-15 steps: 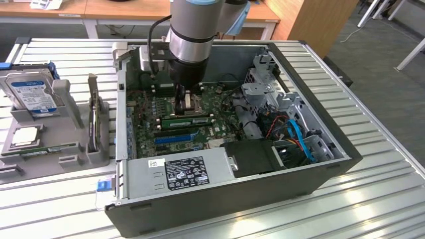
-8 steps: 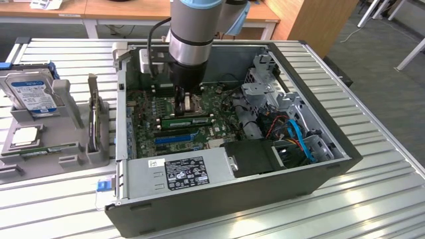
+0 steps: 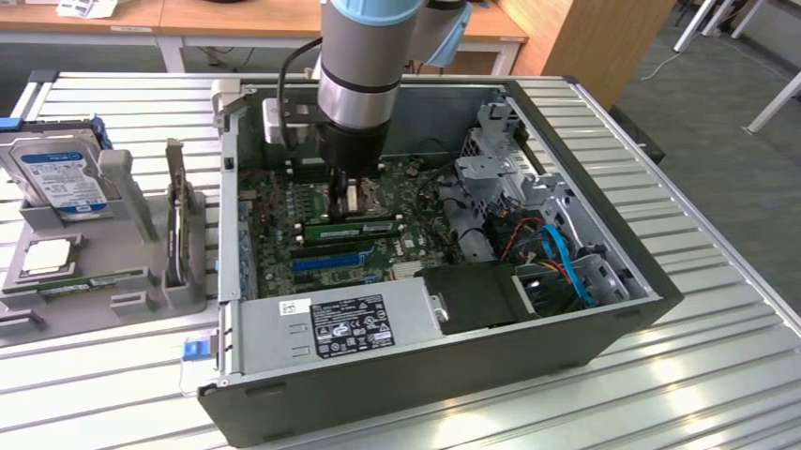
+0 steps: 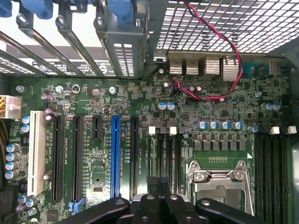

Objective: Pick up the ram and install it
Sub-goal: 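Press down the ram until it locks into place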

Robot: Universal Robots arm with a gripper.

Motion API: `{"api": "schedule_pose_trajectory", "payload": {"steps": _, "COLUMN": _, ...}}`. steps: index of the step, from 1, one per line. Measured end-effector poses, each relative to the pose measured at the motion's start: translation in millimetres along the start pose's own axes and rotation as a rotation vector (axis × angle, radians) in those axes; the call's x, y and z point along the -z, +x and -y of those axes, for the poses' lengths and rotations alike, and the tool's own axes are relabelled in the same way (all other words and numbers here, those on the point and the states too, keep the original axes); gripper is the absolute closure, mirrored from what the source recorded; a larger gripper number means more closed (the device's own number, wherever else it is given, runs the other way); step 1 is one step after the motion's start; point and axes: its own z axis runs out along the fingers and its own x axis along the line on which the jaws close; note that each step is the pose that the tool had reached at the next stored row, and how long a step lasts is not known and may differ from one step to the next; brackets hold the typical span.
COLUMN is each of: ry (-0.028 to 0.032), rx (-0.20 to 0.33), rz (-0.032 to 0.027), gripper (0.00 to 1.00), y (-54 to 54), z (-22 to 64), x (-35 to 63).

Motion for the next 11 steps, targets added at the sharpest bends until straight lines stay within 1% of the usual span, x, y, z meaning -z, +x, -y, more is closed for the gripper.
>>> {"api": "schedule_pose_trajectory", "payload": {"steps": 11, "ry": 0.0, "rx": 0.0, "rz": 0.0, "gripper": 0.9, "y": 0.2, "z": 0.1, "x": -3.3}}
